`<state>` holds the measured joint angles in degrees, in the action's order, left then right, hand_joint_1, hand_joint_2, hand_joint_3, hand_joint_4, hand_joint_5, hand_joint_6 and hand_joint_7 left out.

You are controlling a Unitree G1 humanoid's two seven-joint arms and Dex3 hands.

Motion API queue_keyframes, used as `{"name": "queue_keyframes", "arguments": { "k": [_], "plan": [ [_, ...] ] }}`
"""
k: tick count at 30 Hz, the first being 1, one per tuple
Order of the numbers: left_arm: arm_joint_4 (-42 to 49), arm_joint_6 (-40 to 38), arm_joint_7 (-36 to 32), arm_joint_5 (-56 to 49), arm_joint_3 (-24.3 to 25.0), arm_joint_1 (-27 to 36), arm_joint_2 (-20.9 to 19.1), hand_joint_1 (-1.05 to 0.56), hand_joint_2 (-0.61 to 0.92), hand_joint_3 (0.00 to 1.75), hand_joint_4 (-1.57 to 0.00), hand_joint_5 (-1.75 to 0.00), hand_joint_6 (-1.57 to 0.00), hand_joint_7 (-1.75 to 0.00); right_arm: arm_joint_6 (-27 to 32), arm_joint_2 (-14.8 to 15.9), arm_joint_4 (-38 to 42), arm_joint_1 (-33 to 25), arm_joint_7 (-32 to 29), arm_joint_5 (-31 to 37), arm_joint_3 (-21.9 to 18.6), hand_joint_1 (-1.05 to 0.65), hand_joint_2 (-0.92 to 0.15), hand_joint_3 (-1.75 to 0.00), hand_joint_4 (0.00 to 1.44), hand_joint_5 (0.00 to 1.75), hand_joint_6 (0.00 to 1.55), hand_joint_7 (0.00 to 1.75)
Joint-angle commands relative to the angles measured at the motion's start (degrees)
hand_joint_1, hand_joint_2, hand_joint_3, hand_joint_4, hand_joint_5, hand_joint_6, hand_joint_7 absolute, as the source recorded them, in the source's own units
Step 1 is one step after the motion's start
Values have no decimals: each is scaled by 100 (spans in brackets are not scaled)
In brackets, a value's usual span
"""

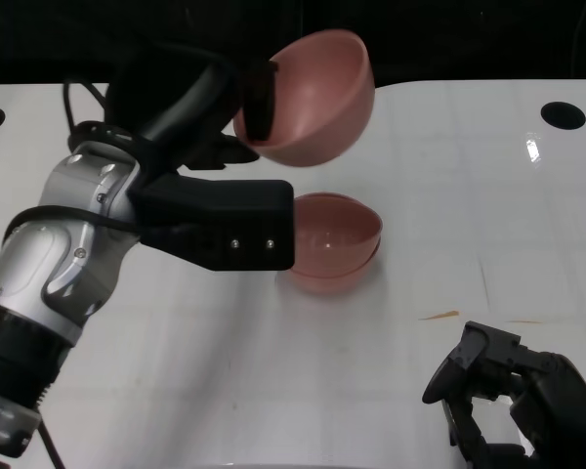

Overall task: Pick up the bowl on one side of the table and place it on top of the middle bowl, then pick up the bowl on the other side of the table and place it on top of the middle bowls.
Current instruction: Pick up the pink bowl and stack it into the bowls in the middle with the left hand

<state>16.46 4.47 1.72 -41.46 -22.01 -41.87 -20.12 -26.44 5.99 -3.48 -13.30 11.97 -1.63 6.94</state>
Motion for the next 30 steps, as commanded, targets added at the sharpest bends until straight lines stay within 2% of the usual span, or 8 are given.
{"name": "queue_keyframes", "arguments": {
  "k": [1, 5, 9, 12, 14, 24, 27, 30],
  "plan": [
    [114, 93, 434, 352, 65, -173, 57, -25, 91, 20, -87, -175, -73, -174, 13, -25, 38, 8, -30, -1, -35, -18, -44, -132, 84, 175, 77, 148],
    [242, 192, 651, 524, 29, -229, 168, -24, 73, 50, -88, -175, -72, -170, 68, -38, 18, 4, -28, 2, -25, -18, -43, -133, 85, 175, 77, 148],
    [407, 344, 610, 470, -58, -228, 287, -25, 68, 58, -88, -175, -71, -170, 70, -49, 15, -6, -13, -12, -27, -19, -43, -133, 86, 175, 78, 148],
    [456, 233, 591, 305, -162, -214, 379, -25, 69, 61, -82, -175, -75, -140, 36, -45, 33, -4, -7, -3, -39, -18, -43, -134, 85, 175, 77, 148],
    [596, 260, 525, 222, -230, -221, 421, -25, 69, 63, -82, -175, -76, -133, 38, -48, 30, -5, -23, 24, -41, -19, -43, -134, 85, 175, 77, 148],
    [1203, 450, 362, -227, -566, -239, 375, -32, 91, 3, -77, -169, -105, -37, 89, -91, -48, -35, -57, 64, -7, -18, -43, -135, 85, 175, 78, 148],
    [1375, 516, 318, -286, -624, -225, 368, -33, 91, 2, -79, -161, -108, -29, 113, -98, -73, -36, -47, 68, -18, -17, -43, -135, 85, 175, 78, 148],
    [1555, 550, 236, -381, -687, -208, 366, -36, 92, 3, -77, -170, -109, -23, 136, -98, -105, -53, -46, 61, -28, -18, -42, -135, 85, 175, 78, 148]
  ]
}}
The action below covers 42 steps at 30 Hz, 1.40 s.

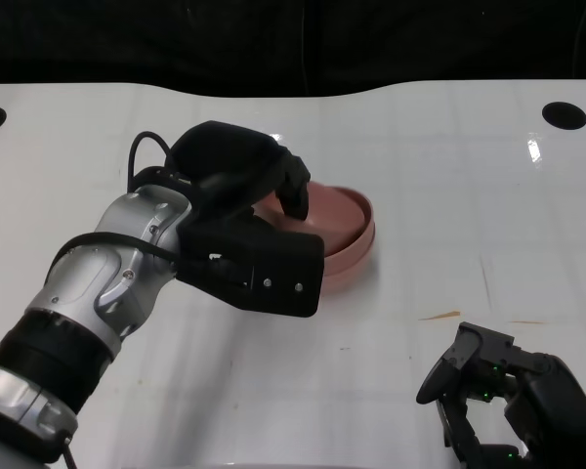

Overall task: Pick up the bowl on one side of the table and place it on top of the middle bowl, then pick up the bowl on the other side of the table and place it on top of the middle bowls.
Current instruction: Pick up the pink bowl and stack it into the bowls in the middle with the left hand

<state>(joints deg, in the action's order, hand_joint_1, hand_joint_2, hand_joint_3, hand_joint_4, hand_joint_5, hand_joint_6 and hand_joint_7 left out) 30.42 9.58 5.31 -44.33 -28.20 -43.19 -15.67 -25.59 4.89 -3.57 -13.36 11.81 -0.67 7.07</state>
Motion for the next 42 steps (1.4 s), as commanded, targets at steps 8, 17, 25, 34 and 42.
{"name": "queue_keyframes", "arguments": {
  "k": [8, 17, 25, 34, 42],
  "plan": [
    [552, 279, -343, -26, -116, 18, -22, -36, 91, 6, -77, -175, -99, -48, 4, 20, -68, -46, -29, -15, -55, -18, -42, -136, 85, 175, 78, 149],
    [897, 774, -721, 250, -61, 167, 64, -29, 92, 16, -51, -85, -67, -17, 78, 21, -123, -82, -38, -9, -54, -17, -43, -135, 85, 175, 78, 148],
    [518, 900, -655, 460, 116, 434, -41, -42, 92, 15, -13, -48, -30, 0, 92, 33, -142, -91, -22, -32, -64, -17, -43, -134, 84, 175, 78, 147],
    [-1137, 856, -463, 979, 738, 1351, -407, -52, 92, 17, 0, -46, -21, -1, 69, 40, -107, -67, -31, -5, -85, -18, -44, -133, 83, 175, 78, 146],
    [-2036, 1501, -568, 1534, 1310, 2361, -619, -51, 92, 19, 0, -43, -23, -1, 62, 48, -81, -57, -8, -37, -97, -17, -44, -132, 83, 175, 78, 145]
  ]
}}
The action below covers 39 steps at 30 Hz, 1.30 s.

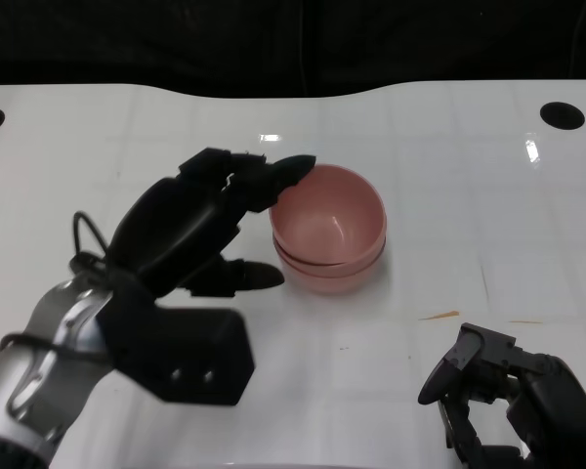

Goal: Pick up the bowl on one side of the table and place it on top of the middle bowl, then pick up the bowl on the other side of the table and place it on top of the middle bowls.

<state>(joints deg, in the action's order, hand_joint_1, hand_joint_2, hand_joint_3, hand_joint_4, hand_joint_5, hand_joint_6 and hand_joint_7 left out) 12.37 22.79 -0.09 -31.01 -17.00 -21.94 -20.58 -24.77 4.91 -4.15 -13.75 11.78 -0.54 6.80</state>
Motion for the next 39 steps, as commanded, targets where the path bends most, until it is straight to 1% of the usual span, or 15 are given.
{"name": "queue_keyframes", "arguments": {
  "k": [1, 9, 16, 18, 19, 21, 23, 24, 26, 27, 29, 32, 33, 35, 39],
  "plan": [
    [-329, 264, -4, 304, 264, 364, -146, -51, 92, 20, 0, -41, -22, -1, -34, 50, -21, -19, 8, -68, -73, -17, -44, -132, 82, 175, 78, 145],
    [-963, 1031, -22, 1013, 852, 1503, -275, -44, 92, 14, -5, -67, -35, -6, -40, 45, -45, -37, -5, -39, -74, -17, -45, -132, 81, 175, 78, 144],
    [-677, 2214, -25, 1950, 1114, 2215, 15, -34, 92, 21, -27, -82, -60, -17, 20, 15, -82, -44, -28, -4, -32, -17, -45, -131, 81, 175, 78, 144],
    [-567, 2426, -29, 2132, 1165, 2310, 160, -30, 92, 18, -39, -86, -70, -20, -14, 12, -55, -23, -24, 0, -26, -17, -45, -131, 81, 175, 78, 143],
    [-529, 2486, -10, 2175, 1189, 2324, 204, -29, 92, 18, -41, -86, -72, -20, -22, 11, -48, -18, -23, 0, -24, -17, -45, -131, 81, 175, 78, 143],
    [-802, 2117, 134, 2994, 1091, 2728, 555, -25, 92, 17, -52, -92, -80, -24, 29, 8, -72, -17, -33, 5, -23, -17, -45, -132, 82, 175, 78, 142],
    [-1099, 1745, 293, 3620, 1026, 3084, 772, -21, 91, 20, -65, -104, -89, -33, 59, 10, -90, -19, -31, -5, -26, -17, -45, -132, 82, 174, 79, 141],
    [-1215, 1602, 367, 3773, 1037, 3212, 811, -19, 87, 30, -67, -111, -87, -46, 33, 15, -76, -14, -19, -21, -30, -17, -45, -131, 82, 174, 79, 141],
    [-1351, 1457, 542, 3971, 1106, 3405, 834, -18, 63, 78, -72, -128, -79, -87, -5, 22, -50, -5, -9, -36, -40, -17, -45, -131, 81, 173, 79, 140],
    [-1389, 1421, 629, 4035, 1141, 3463, 835, -18, 58, 87, -74, -134, -79, -97, -12, 21, -40, -2, -6, -45, -44, -17, -45, -131, 81, 173, 79, 140],
    [-1491, 1258, 858, 4312, 1166, 3588, 843, -18, 57, 96, -78, -145, -79, -113, 14, 19, -29, 6, 9, -77, -46, -17, -46, -130, 82, 172, 79, 139],
    [-1674, 839, 1163, 4818, 1136, 3751, 937, -15, 59, 100, -85, -150, -82, -125, 28, 40, -10, 31, 34, -104, -68, -17, -46, -130, 82, 172, 80, 138],
    [-1721, 705, 1233, 4931, 1122, 3795, 986, -13, 56, 110, -89, -155, -84, -132, 35, 46, -1, 39, 55, -138, -80, -16, -47, -129, 83, 171, 79, 138],
    [-1764, 513, 1344, 5058, 1119, 3854, 1079, -11, 53, 121, -91, -161, -86, -139, 32, 67, 21, 50, 88, -172, -103, -16, -47, -129, 83, 170, 79, 137],
    [-1505, 549, 1525, 4971, 1188, 3796, 1282, -13, 48, 129, -93, -166, -87, -143, 37, 121, 56, 59, 139, -195, -150, -16, -47, -128, 83, 169, 79, 137]
  ]
}}
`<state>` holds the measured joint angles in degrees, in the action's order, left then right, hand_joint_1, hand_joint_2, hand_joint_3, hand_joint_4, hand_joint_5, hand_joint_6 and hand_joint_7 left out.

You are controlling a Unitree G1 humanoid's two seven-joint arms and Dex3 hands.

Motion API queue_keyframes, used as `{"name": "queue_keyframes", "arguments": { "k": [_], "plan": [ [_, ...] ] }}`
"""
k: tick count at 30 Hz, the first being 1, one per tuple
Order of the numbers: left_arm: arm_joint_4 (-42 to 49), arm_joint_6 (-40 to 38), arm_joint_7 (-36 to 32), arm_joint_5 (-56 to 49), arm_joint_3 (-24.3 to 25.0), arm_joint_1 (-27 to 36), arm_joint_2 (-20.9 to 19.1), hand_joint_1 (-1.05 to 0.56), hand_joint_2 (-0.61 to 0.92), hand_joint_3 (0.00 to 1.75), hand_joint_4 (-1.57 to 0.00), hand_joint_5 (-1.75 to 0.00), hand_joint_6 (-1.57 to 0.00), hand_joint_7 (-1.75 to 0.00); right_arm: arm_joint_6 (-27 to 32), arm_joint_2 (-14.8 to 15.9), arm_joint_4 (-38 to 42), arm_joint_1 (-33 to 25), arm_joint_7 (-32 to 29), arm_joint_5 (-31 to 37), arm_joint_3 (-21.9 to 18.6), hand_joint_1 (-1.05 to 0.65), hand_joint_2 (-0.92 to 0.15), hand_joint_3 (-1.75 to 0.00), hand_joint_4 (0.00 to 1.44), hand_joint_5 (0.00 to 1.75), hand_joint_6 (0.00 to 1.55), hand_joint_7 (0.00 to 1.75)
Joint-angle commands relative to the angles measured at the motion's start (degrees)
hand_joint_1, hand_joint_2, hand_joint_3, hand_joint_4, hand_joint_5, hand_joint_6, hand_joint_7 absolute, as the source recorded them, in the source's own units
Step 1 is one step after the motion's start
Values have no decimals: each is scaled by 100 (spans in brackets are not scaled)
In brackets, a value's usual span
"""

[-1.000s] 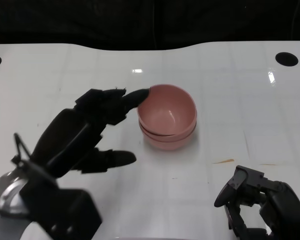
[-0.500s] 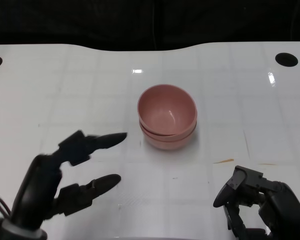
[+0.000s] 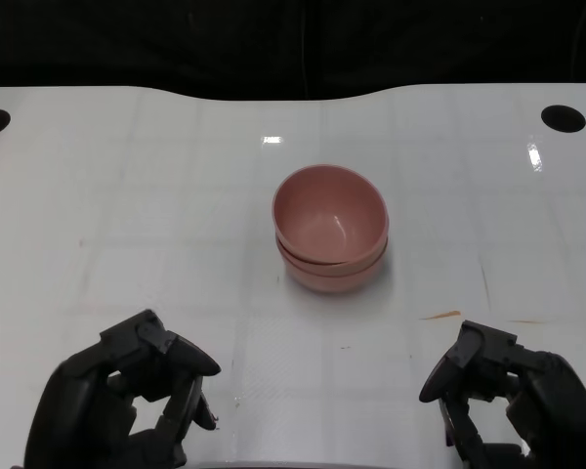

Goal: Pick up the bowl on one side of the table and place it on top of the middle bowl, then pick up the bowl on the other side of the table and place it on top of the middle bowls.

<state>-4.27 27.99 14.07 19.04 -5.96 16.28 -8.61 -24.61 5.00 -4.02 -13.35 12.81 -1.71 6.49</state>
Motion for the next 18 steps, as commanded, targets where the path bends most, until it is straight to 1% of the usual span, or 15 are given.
{"name": "queue_keyframes", "arguments": {
  "k": [1, 5, 10, 18],
  "plan": [
    [239, 66, 133, -82, 111, -51, 129, -13, 47, 129, -94, -166, -88, -143, 9, 112, 60, 23, 49, -87, -126, -16, -47, -128, 82, 169, 79, 137],
    [390, 106, 232, -151, 243, -117, 232, -15, 45, 131, -95, -166, -89, -144, -118, 78, 172, 67, 69, -66, -136, -15, -47, -128, 82, 169, 78, 137],
    [443, 36, 491, 39, 339, -138, 319, -14, 43, 133, -93, -167, -89, -144, -100, 53, 203, 82, 58, -57, -127, -16, -47, -127, 82, 168, 78, 136],
    [512, -4, 691, 61, 482, -145, 425, -15, 42, 133, -93, -167, -90, -142, -92, 55, 227, 90, 89, -59, -120, -17, -47, -127, 81, 166, 78, 135]
  ]
}}
